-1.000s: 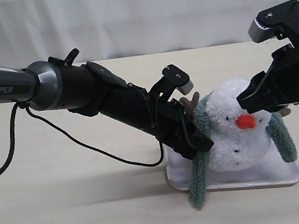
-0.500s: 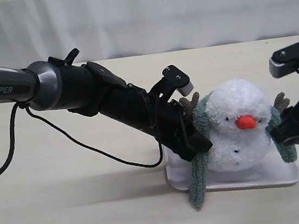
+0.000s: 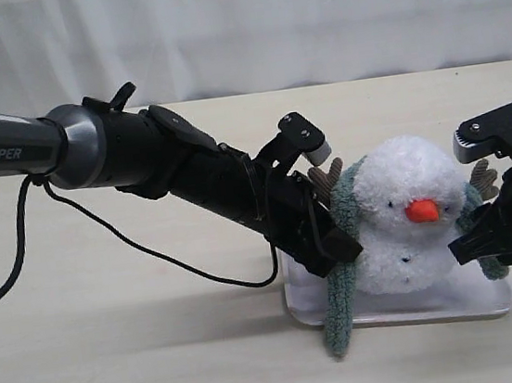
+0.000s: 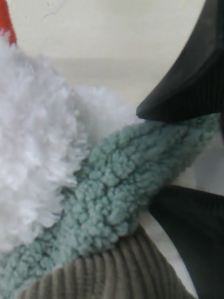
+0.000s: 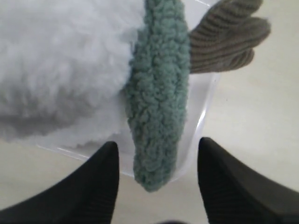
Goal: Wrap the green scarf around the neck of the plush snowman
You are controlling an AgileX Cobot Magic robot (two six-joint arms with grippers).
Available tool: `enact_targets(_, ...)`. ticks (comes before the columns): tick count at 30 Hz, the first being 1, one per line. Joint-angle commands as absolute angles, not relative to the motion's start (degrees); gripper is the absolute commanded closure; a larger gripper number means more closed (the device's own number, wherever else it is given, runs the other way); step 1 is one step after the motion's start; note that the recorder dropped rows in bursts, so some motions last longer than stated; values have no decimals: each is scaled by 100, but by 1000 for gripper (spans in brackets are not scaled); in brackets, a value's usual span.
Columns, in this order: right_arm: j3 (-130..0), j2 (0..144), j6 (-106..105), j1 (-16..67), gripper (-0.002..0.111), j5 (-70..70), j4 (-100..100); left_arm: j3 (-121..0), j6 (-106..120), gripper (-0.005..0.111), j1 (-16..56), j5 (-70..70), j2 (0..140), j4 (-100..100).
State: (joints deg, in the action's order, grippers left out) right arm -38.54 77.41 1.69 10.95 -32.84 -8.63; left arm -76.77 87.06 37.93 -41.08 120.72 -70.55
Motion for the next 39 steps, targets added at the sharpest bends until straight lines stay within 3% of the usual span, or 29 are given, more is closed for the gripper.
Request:
enact_targets(1,-3831,7767,231,1064,84,-3134,-966,-7680,8729,64,3800,-4165,12063,-7069)
enact_targets(4,-3791,7852,220,1064,102,-3152,-831,-7680,8729,64,3800,-4155,12063,-7135)
enact_targets(6,-3775,7966,206,1064,103,-3152,-797,-7680,8729,64,3800,-4155,12063,-7143)
enact_targets(8,-3787,8010,206,1064,94,-3152,-749,-7680,8729,64,3800,-4168,12063,-7154)
enact_targets(13,-3797,8010,195,1064,53,-3189,-664,-7680,8729,64,3800,-4176,12063,-7154)
enact_targets(15,-3797,8010,195,1064,48,-3189,-664,-7680,8729,64,3800,-4176,12063,-7154)
enact_targets(19,-3797,8010,195,1064,54,-2931,-626,-7680,8729,64,3800,-4176,12063,-7154)
enact_targets(25,-3659,8020,103,1064,80,-2756,-599,-7680,8714,64,3800,-4201,12063,-7154)
enact_targets(28,-3623,8060,103,1064,75,-2646,-545,-7680,8714,64,3800,-4201,12063,-7154)
enact_targets(33,-3623,8177,137,1064,49,-2660,-517,-7680,8714,64,3800,-4306,12063,-7154)
enact_targets(39,-3623,8583,216,1064,59,-2514,-517,-7680,8698,64,3800,-4315,12063,-7154)
